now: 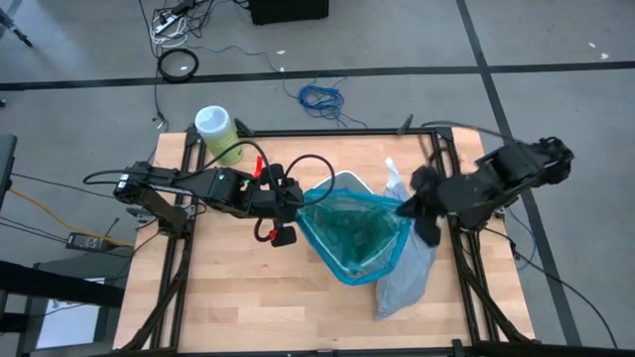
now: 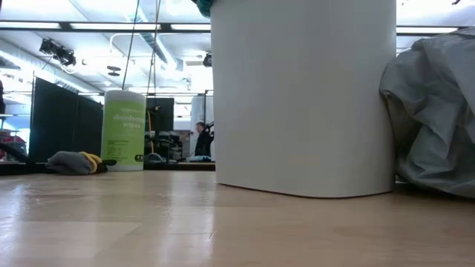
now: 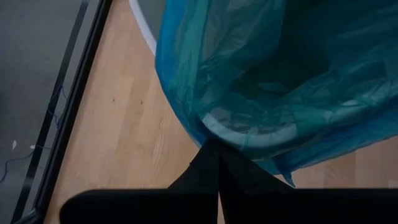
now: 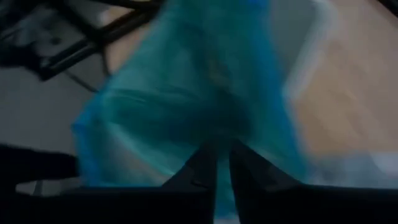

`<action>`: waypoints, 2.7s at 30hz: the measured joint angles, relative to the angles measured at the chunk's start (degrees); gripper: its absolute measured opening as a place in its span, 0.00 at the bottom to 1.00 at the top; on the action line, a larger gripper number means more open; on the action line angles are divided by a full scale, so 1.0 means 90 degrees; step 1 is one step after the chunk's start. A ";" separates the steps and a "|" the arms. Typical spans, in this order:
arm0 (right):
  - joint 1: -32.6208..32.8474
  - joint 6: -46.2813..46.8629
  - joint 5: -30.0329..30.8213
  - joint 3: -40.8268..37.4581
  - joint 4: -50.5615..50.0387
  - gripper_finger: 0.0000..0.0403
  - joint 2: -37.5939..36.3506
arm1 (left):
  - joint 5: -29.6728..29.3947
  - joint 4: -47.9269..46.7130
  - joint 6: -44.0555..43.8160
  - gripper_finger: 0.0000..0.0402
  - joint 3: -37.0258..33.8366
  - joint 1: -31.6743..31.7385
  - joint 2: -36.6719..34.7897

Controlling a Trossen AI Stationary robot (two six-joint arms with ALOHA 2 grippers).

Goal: Place trash/remove bag and relplace
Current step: Put the new blue trash bag into the trash bin

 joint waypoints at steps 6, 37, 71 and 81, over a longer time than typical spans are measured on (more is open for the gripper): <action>0.0376 -0.0001 -0.0279 -0.0002 0.0296 0.01 0.0585 | 0.0000 0.0002 -0.0008 0.00 0.0000 0.0000 0.0002; 0.0982 0.1316 0.0471 0.0428 -0.1824 0.00 0.1143 | -0.0041 0.0035 -0.0006 0.00 0.0001 0.0002 0.0352; 0.0476 0.1968 0.0922 -0.0759 -0.1706 0.00 0.1128 | -0.0046 -0.0007 0.0009 0.00 0.0002 0.0002 0.0342; 0.0462 0.2121 0.0497 -0.1435 -0.0757 0.00 0.1111 | -0.0090 -0.0212 -0.0068 0.00 0.0002 0.0002 0.0342</action>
